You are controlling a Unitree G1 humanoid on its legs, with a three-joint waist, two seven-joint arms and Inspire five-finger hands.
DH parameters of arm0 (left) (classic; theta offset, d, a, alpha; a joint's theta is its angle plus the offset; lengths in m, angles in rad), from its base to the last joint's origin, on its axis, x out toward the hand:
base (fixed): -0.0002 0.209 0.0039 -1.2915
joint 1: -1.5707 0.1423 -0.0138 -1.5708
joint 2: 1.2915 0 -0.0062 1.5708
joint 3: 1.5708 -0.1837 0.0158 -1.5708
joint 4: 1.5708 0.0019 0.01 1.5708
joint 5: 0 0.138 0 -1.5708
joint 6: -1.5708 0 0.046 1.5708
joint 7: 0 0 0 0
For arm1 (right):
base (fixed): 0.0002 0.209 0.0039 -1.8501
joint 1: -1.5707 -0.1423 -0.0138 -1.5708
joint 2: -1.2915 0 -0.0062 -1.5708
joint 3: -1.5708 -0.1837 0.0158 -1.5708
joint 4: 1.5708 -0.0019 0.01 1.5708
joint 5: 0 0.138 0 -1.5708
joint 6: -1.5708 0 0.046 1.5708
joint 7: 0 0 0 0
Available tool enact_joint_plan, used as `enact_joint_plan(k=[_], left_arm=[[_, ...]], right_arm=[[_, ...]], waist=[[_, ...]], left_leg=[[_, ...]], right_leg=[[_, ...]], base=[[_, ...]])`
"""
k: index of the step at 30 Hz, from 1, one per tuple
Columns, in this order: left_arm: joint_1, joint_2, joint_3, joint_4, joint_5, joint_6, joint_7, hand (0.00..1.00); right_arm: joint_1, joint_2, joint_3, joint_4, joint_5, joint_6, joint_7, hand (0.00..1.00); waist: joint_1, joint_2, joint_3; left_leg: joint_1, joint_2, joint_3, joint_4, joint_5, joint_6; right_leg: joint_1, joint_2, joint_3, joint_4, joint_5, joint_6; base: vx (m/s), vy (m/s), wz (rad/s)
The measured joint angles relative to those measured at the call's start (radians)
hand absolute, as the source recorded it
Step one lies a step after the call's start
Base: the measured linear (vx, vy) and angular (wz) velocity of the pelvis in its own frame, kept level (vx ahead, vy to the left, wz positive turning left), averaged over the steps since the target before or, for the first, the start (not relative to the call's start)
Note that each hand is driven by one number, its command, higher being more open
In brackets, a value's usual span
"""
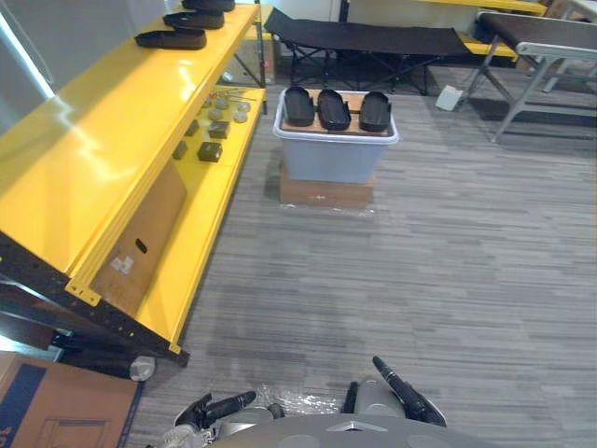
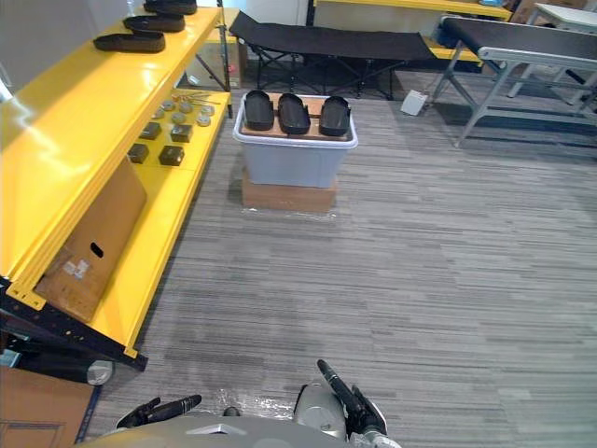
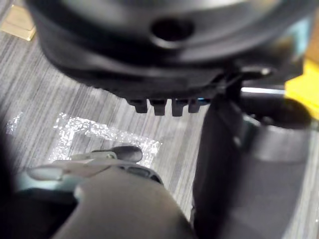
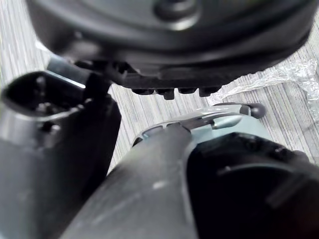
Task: Walk over and take three plastic housings, then place them on the shelf
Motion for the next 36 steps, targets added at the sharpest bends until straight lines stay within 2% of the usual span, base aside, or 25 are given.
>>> enact_joint_plan(k=[2, 3, 5, 6, 7, 8, 10, 11, 12, 14, 15, 16, 18, 20, 22, 23, 24, 25, 26, 28, 31, 32, 33, 34, 36], left_arm=[[-0.003, 0.01, 0.0, 0.0, 0.015, 0.0, -0.003, 1.0], [-0.008, 0.024, 0.0, 0.0, 0.015, 0.0, -0.005, 1.0], [-0.008, 0.033, 0.005, 0.0, 0.014, -0.001, -0.001, 1.0], [-0.003, 0.027, 0.019, 0.001, 0.013, -0.002, 0.004, 1.0], [-0.001, 0.02, 0.018, 0.001, 0.012, -0.001, 0.009, 1.0], [0.002, 0.003, 0.016, 0.001, 0.008, 0.0, 0.015, 1.0], [0.026, -0.028, 0.008, 0.001, 0.002, 0.003, 0.016, 1.0], [0.032, -0.03, 0.005, 0.001, -0.006, 0.003, 0.004, 1.0], [0.032, -0.043, 0.008, -0.001, -0.026, -0.001, -0.001, 1.0], [0.027, -0.047, 0.035, -0.01, -0.035, -0.002, 0.002, 1.0], [0.024, -0.055, 0.048, -0.015, -0.048, -0.006, 0.008, 1.0], [0.022, -0.06, 0.07, -0.02, -0.065, -0.003, 0.006, 1.0], [0.021, -0.059, 0.08, -0.025, -0.072, -0.004, -0.003, 1.0], [0.021, -0.062, 0.108, -0.054, -0.073, -0.01, -0.008, 1.0], [0.022, -0.061, 0.141, -0.057, -0.075, -0.03, -0.006, 1.0], [0.025, -0.061, 0.149, -0.057, -0.07, -0.03, -0.002, 1.0], [0.031, -0.065, 0.154, -0.056, -0.07, -0.033, 0.003, 1.0], [0.031, -0.067, 0.154, -0.055, -0.07, -0.033, 0.002, 1.0], [0.028, -0.043, 0.156, -0.061, -0.069, -0.045, -0.001, 1.0], [0.024, -0.025, 0.161, -0.063, -0.07, -0.049, 0.002, 1.0], [0.021, -0.039, 0.202, -0.056, -0.051, -0.047, -0.001, 1.0], [0.024, -0.041, 0.201, -0.051, -0.006, -0.046, -0.003, 1.0], [0.024, -0.031, 0.194, -0.052, 0.029, -0.045, -0.001, 1.0], [0.023, -0.026, 0.177, -0.054, 0.072, -0.047, 0.0, 1.0], [0.02, -0.026, 0.14, -0.058, 0.091, -0.047, 0.0, 1.0]], right_arm=[[0.011, 0.008, 0.0, 0.003, -0.019, 0.001, 0.001, 1.0], [0.022, 0.024, 0.001, 0.005, -0.018, 0.008, 0.005, 1.0], [0.039, 0.046, -0.018, 0.012, -0.012, 0.017, 0.01, 1.0], [0.059, 0.045, -0.025, 0.014, -0.011, 0.027, 0.012, 1.0], [0.059, 0.038, -0.03, 0.015, -0.011, 0.034, 0.013, 1.0], [0.058, 0.023, -0.035, 0.015, -0.012, 0.037, 0.022, 1.0], [0.065, -0.004, -0.04, 0.021, -0.012, 0.042, 0.048, 1.0], [0.058, -0.019, -0.043, 0.037, -0.011, 0.052, 0.048, 1.0], [0.054, -0.027, -0.048, 0.042, -0.008, 0.056, 0.045, 1.0], [0.053, -0.041, -0.05, 0.042, -0.01, 0.062, 0.046, 1.0], [0.055, -0.046, -0.053, 0.043, -0.019, 0.067, 0.046, 1.0], [0.045, -0.053, -0.061, 0.051, -0.038, 0.067, 0.047, 1.0], [0.029, -0.052, -0.069, 0.051, -0.038, 0.055, 0.049, 1.0], [-0.021, -0.042, -0.094, 0.05, -0.038, 0.024, 0.058, 1.0], [-0.057, -0.029, -0.109, 0.031, -0.039, -0.014, 0.061, 1.0], [-0.056, -0.026, -0.105, 0.026, -0.038, -0.023, 0.063, 1.0], [-0.054, -0.025, -0.085, 0.021, -0.037, -0.033, 0.063, 1.0], [-0.057, -0.022, -0.077, 0.021, -0.036, -0.032, 0.063, 1.0], [-0.065, 0.004, -0.053, 0.02, -0.036, -0.031, 0.069, 1.0], [-0.071, 0.024, -0.035, 0.02, -0.037, -0.027, 0.078, 1.0], [-0.07, 0.019, -0.041, 0.022, -0.026, -0.007, 0.074, 1.0], [-0.077, 0.011, -0.043, 0.013, 0.004, -0.008, 0.069, 1.0], [-0.081, 0.013, -0.051, 0.007, 0.014, -0.01, 0.062, 1.0], [-0.092, 0.014, -0.064, 0.008, 0.012, -0.011, 0.056, 1.0], [-0.094, 0.012, -0.067, 0.007, 0.005, -0.016, 0.045, 1.0]], waist=[[0.002, -0.013, 0.011], [0.0, -0.035, 0.02], [0.0, -0.058, 0.026], [-0.002, -0.058, 0.021], [-0.008, -0.048, 0.016], [-0.021, -0.009, 0.005], [-0.026, 0.03, -0.03], [-0.019, 0.06, -0.054], [-0.016, 0.069, -0.066], [-0.02, 0.084, -0.06], [-0.022, 0.09, -0.05], [-0.018, 0.094, -0.049], [-0.011, 0.089, -0.048], [0.016, 0.073, -0.038], [0.031, 0.047, -0.023], [0.031, 0.042, -0.021], [0.03, 0.04, -0.021], [0.031, 0.033, -0.016], [0.036, -0.006, -0.004], [0.043, -0.036, 0.003], [0.06, -0.039, 0.006], [0.063, -0.042, 0.003], [0.058, -0.051, 0.003], [0.056, -0.053, 0.005], [0.055, -0.032, 0.003]], left_leg=[[-0.004, 0.028, 0.009, 0.024, -0.025, -0.024], [0.002, 0.028, 0.014, 0.04, -0.044, -0.045], [0.024, 0.029, 0.016, 0.093, -0.098, -0.08], [0.037, 0.044, 0.017, 0.147, -0.15, -0.105], [0.038, 0.065, 0.015, 0.172, -0.173, -0.117], [0.039, 0.106, 0.014, 0.209, -0.213, -0.141], [0.051, 0.167, 0.013, 0.239, -0.251, -0.17], [0.02, 0.203, 0.005, 0.342, -0.248, -0.176], [-0.066, 0.247, -0.008, 0.518, -0.215, -0.2], [-0.152, 0.303, -0.028, 0.736, -0.121, -0.205], [-0.222, 0.344, -0.047, 0.899, -0.109, -0.221], [-0.272, 0.34, -0.035, 0.953, -0.153, -0.226], [-0.311, 0.31, -0.01, 0.887, -0.181, -0.207], [-0.362, 0.251, 0.04, 0.621, -0.179, -0.188], [-0.368, 0.209, 0.033, 0.277, -0.038, -0.157], [-0.355, 0.204, 0.033, 0.217, 0.014, -0.166], [-0.332, 0.198, 0.047, 0.179, 0.119, -0.163], [-0.324, 0.19, 0.053, 0.176, 0.155, -0.14], [-0.31, 0.156, 0.068, 0.186, 0.138, -0.111], [-0.324, 0.141, 0.066, 0.237, 0.089, -0.106], [-0.279, 0.125, 0.076, 0.281, 0.006, -0.088], [-0.244, 0.105, 0.089, 0.259, 0.002, -0.07], [-0.218, 0.083, 0.098, 0.246, -0.005, -0.057], [-0.174, 0.069, 0.102, 0.235, -0.016, -0.048], [-0.129, 0.081, 0.109, 0.2, -0.016, -0.05]], right_leg=[[0.002, 0.019, -0.001, -0.217, 0.08, 0.026], [0.002, 0.01, -0.004, -0.29, 0.119, 0.033], [0.025, -0.007, -0.007, -0.321, 0.122, 0.023], [0.045, -0.002, 0.009, -0.316, 0.164, -0.005], [0.043, 0.008, 0.015, -0.285, 0.171, -0.011], [0.023, 0.042, 0.027, -0.216, 0.168, -0.016], [0.016, 0.095, 0.023, -0.164, 0.149, -0.044], [0.017, 0.122, 0.015, -0.152, 0.124, -0.087], [0.029, 0.136, 0.002, -0.153, 0.105, -0.113], [0.087, 0.153, -0.006, -0.179, 0.081, -0.129], [0.155, 0.171, -0.016, -0.224, 0.084, -0.131], [0.232, 0.174, -0.017, -0.271, 0.082, -0.134], [0.274, 0.167, -0.013, -0.307, 0.083, -0.132], [0.299, 0.137, 0.013, -0.34, 0.084, -0.118], [0.331, 0.089, 0.038, -0.375, 0.061, -0.079], [0.348, 0.078, 0.039, -0.385, 0.055, -0.068], [0.376, 0.071, 0.036, -0.394, 0.042, -0.033], [0.387, 0.065, 0.032, -0.395, 0.038, -0.023], [0.407, 0.031, 0.028, -0.393, 0.032, -0.02], [0.405, 0.013, 0.017, -0.367, 0.036, -0.015], [0.352, -0.043, 0.004, -0.151, 0.031, -0.006], [0.274, -0.102, 0.002, 0.042, 0.018, 0.014], [0.22, -0.146, 0.0, 0.175, -0.004, 0.05], [0.179, -0.167, -0.037, 0.263, -0.069, 0.054], [0.143, -0.137, -0.125, 0.227, -0.116, 0.011]], base=[[0.16, -0.075, -0.19], [0.17, -0.109, -0.09], [0.29, -0.219, -0.09], [0.34, -0.262, -0.06], [0.36, -0.27, -0.02], [0.45, -0.286, 0.04], [0.49, -0.224, -0.02], [0.44, -0.171, -0.11], [0.45, -0.192, -0.09], [0.36, -0.122, 0.15], [0.53, -0.075, 0.22], [0.52, -0.058, 0.11], [0.37, 0.014, -0.17], [0.29, 0.107, -0.41], [0.21, 0.165, -0.28], [0.29, 0.219, -0.01], [0.27, 0.184, 0.08], [0.41, 0.266, 0.11], [0.33, 0.19, 0.1], [0.27, 0.135, 0.06], [0.33, 0.187, -0.05], [0.25, 0.138, -0.07], [0.36, 0.138, 0.05], [0.25, 0.024, 0.09], [0.21, 0.006, 0.0]])
